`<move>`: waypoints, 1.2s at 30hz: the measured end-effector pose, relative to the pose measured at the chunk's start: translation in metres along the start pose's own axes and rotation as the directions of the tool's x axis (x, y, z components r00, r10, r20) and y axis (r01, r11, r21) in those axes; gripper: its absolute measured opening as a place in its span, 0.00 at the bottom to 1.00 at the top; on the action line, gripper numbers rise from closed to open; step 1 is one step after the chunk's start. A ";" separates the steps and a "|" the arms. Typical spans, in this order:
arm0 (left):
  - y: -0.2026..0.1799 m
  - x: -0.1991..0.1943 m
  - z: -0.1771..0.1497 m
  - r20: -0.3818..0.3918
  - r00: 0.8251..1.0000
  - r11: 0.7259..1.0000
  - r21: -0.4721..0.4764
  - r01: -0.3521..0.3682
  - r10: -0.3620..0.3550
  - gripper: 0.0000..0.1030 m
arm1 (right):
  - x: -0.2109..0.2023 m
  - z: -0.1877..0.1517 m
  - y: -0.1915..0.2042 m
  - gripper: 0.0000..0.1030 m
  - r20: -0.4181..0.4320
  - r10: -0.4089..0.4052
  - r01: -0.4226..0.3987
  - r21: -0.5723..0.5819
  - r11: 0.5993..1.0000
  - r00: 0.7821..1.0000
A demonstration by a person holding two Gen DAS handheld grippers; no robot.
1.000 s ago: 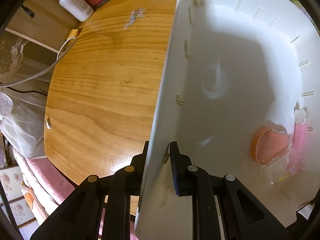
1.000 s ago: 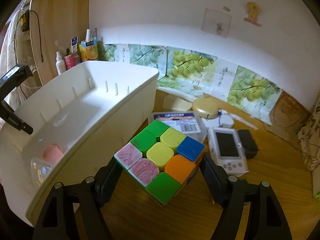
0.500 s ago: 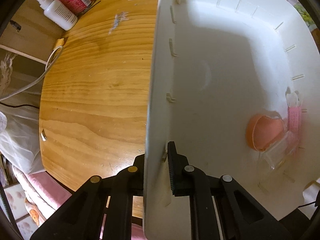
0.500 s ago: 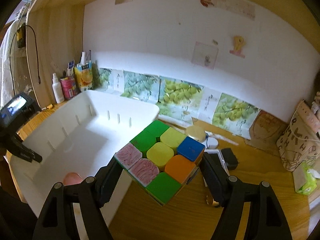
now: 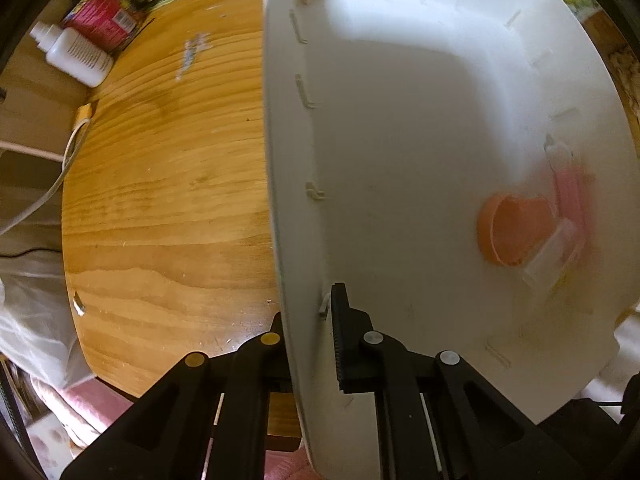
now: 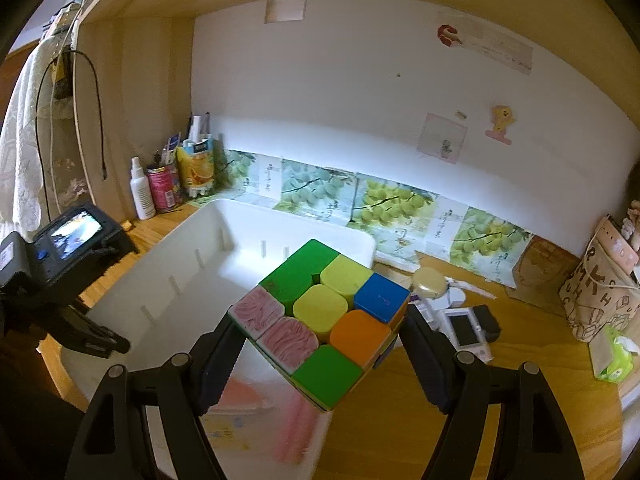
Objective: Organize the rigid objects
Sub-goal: 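Carry the Rubik's cube over the white bin and lower it inside, then move the right gripper back over the desk toward the green-gold cylinder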
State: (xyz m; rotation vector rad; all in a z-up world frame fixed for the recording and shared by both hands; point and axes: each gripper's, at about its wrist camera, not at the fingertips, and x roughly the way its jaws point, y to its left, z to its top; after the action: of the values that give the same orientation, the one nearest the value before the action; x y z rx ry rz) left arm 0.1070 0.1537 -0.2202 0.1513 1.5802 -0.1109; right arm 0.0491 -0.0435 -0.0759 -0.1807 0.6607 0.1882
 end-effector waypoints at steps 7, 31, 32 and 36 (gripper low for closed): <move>-0.011 0.000 0.002 -0.008 1.000 0.995 0.099 0.005 -0.004 0.09 | -0.001 -0.011 0.030 0.76 -0.037 0.019 -0.018 0.044 0.999 0.999; -0.022 0.002 0.002 -0.015 1.000 0.988 0.153 -0.012 0.014 0.10 | -0.002 -0.024 0.029 0.79 -0.090 -0.045 0.055 0.106 0.993 0.995; -0.021 0.002 0.003 -0.016 1.000 0.989 0.148 -0.014 0.016 0.10 | -0.003 -0.025 0.025 0.79 -0.091 -0.050 0.059 0.107 0.993 0.995; -0.017 0.003 0.003 -0.021 1.000 0.993 0.116 -0.015 0.017 0.10 | -0.005 -0.028 0.010 0.79 -0.097 -0.059 0.069 0.109 0.992 0.994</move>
State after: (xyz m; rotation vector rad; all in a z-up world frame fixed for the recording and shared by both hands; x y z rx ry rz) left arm 0.1071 0.1362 -0.2237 0.2566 1.5947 -0.1891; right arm 0.0261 -0.0406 -0.0955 -0.1029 0.7552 0.0806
